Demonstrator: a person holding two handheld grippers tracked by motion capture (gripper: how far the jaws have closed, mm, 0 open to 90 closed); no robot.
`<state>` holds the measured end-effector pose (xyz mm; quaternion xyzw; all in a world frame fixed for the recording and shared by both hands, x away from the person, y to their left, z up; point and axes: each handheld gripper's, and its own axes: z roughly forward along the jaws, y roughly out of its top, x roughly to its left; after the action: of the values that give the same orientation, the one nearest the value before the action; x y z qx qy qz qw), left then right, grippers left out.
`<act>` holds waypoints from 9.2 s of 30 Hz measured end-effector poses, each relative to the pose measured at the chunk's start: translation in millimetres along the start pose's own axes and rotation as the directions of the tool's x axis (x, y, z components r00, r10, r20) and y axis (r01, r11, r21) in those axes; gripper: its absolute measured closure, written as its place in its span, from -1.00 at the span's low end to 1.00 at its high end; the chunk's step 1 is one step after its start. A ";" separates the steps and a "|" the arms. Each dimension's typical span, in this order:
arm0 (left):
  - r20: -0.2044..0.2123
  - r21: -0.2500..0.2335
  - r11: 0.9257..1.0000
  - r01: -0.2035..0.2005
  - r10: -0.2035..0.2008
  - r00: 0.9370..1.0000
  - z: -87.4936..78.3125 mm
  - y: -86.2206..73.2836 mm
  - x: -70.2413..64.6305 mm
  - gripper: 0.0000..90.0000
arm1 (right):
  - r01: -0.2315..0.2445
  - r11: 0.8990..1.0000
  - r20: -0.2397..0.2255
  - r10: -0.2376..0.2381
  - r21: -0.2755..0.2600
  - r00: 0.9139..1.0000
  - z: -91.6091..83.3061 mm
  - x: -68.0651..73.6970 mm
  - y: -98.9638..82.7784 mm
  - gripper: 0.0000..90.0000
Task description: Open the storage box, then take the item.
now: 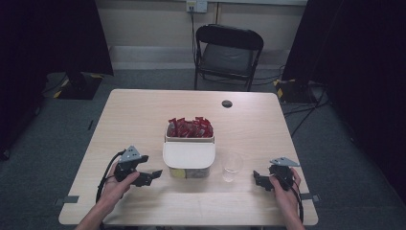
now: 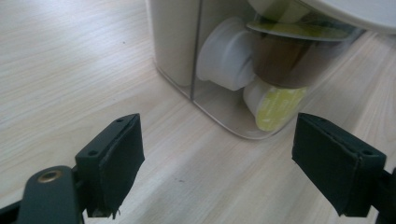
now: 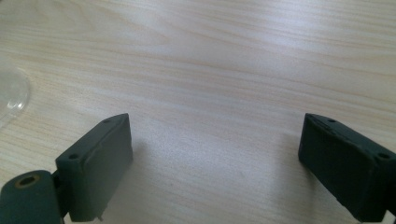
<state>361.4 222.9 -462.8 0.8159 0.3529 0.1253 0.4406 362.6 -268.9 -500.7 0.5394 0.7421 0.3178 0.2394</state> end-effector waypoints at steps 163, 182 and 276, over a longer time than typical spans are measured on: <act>0.084 -0.124 0.992 0.000 0.010 0.996 -5.2 91.9 -0.6 -0.66 | 0.001 1.000 0.000 -0.001 0.000 1.000 0.1 0.0 0.0 -0.79; 0.100 -0.143 0.989 0.025 -0.010 0.995 -4.5 107.6 12.8 -0.67 | 0.000 1.000 0.000 0.000 0.000 1.000 0.1 0.0 0.1 -0.79; 0.052 -0.146 0.984 0.100 -0.093 0.994 10.8 105.9 34.8 -0.70 | 0.091 0.966 -0.374 -0.180 -0.242 0.910 -61.0 90.8 102.1 -0.39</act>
<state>441.3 201.6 -387.3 0.7653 0.3719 0.1113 0.5134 358.6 -173.3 -385.6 0.3819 0.7711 0.4819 0.1654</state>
